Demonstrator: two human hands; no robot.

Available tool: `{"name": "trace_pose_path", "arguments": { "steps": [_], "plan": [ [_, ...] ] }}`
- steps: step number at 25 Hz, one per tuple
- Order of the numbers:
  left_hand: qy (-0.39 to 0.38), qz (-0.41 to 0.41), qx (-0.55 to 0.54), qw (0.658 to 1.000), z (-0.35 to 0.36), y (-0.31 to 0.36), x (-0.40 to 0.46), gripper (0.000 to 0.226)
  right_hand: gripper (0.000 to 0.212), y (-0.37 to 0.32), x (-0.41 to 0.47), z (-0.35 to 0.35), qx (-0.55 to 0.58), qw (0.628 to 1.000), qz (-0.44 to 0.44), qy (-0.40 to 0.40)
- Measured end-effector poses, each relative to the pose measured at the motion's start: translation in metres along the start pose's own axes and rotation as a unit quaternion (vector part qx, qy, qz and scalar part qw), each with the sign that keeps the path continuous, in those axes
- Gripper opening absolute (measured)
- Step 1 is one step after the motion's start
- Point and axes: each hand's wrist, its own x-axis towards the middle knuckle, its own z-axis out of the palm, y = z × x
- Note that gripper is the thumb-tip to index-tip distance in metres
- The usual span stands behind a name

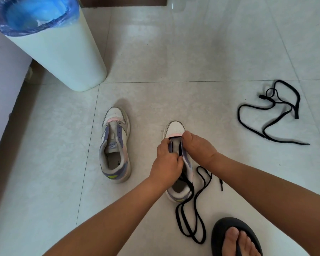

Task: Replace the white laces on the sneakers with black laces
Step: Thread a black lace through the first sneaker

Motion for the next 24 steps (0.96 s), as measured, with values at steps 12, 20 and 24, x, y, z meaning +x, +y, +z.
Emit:
{"name": "trace_pose_path", "arguments": {
  "steps": [12,20,24],
  "plan": [
    [-0.023,-0.241,-0.215,0.946,-0.008,0.002,-0.007,0.038,0.014,-0.012,0.015,-0.011,0.034,0.99,0.047,-0.13],
    [0.092,-0.181,-0.232,0.951,-0.032,-0.026,0.006,0.044,0.036,-0.067,-0.074,-0.037,-0.128,0.989,0.053,0.05],
    [-0.037,0.019,-0.085,0.995,-0.05,-0.036,0.035,0.078,0.035,-0.071,-0.068,-0.029,-0.161,0.982,0.099,-0.023]
  ]
}}
